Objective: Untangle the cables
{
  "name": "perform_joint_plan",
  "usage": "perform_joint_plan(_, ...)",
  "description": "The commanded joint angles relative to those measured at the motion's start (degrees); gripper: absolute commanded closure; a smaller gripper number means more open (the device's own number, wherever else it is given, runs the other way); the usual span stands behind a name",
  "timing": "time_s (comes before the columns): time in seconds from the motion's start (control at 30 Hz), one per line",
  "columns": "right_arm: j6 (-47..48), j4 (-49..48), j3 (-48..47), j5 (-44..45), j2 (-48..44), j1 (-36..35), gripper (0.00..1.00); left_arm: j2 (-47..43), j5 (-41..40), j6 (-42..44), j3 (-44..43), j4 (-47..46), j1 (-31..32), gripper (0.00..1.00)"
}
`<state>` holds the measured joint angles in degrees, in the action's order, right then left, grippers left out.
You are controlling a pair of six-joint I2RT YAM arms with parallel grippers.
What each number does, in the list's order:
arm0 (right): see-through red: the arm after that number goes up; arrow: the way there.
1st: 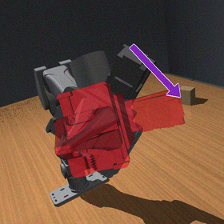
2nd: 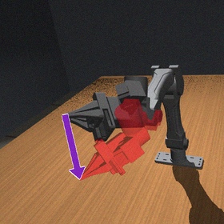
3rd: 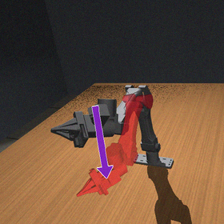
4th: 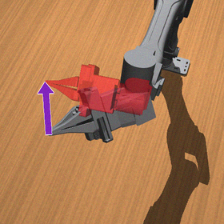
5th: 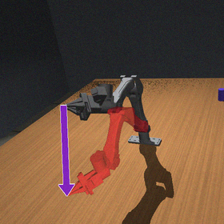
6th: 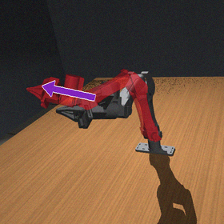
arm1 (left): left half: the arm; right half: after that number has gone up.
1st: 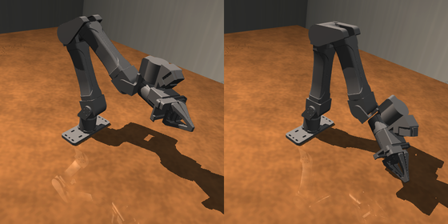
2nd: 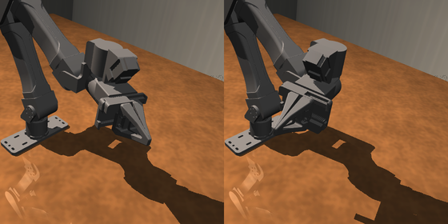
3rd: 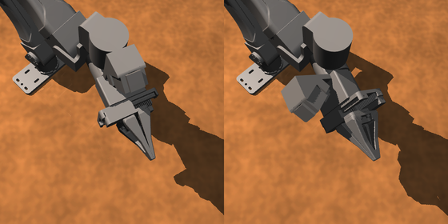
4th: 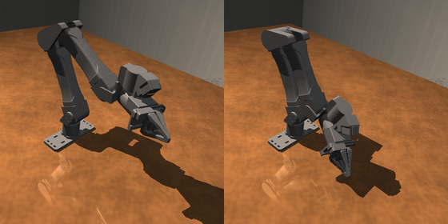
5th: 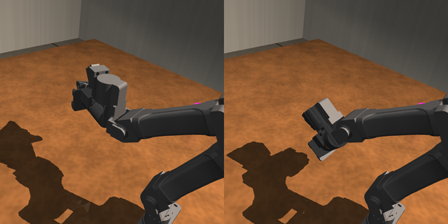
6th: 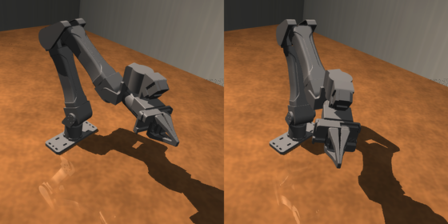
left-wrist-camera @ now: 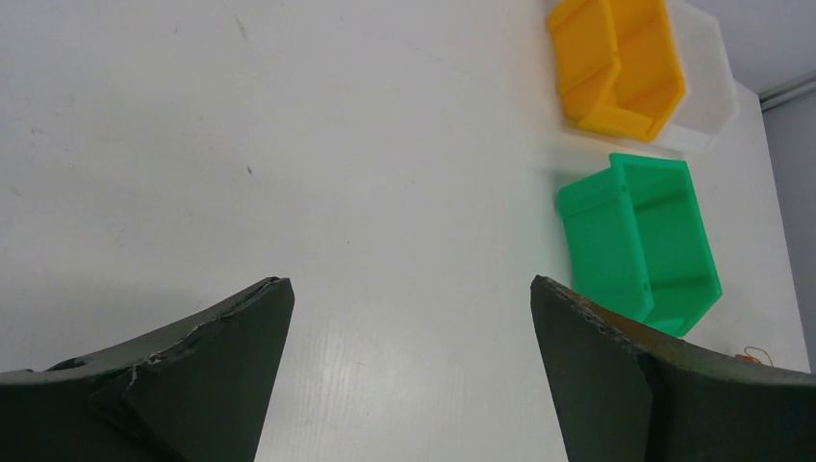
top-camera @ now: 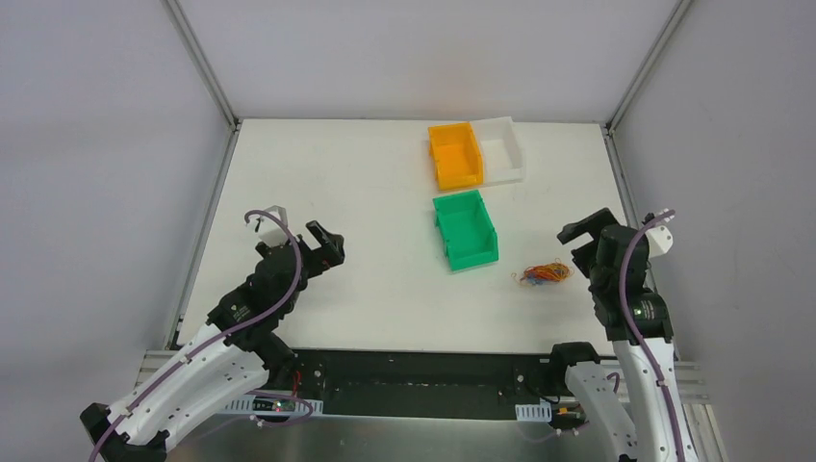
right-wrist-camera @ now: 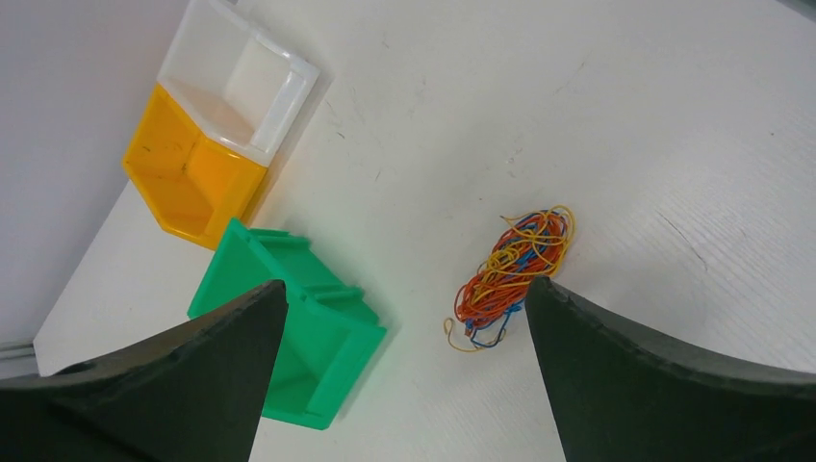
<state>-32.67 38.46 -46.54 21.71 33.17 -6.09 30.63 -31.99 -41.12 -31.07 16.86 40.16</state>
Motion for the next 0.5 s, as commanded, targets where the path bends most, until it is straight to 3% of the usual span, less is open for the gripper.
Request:
perform_joint_plan(0.0, 4.7, -2.9, 3.1, -5.2, 1.5, 0.1, 0.01, 0.3, 5.5, 5.0, -0.8, -1.8, 0.2, 0.01)
perform_joint_plan(0.23, 9.3, -8.9, 6.4, -24.8, 7.8, 0.0, 0.01, 4.1, 19.2, 13.2, -0.7, -4.5, 0.2, 0.01)
perform_joint_plan(0.47, 6.4, -22.6, 10.9, -27.2, 17.9, -3.7, 0.01, 5.7, 22.7, 12.7, -0.2, -6.3, 0.2, 0.01)
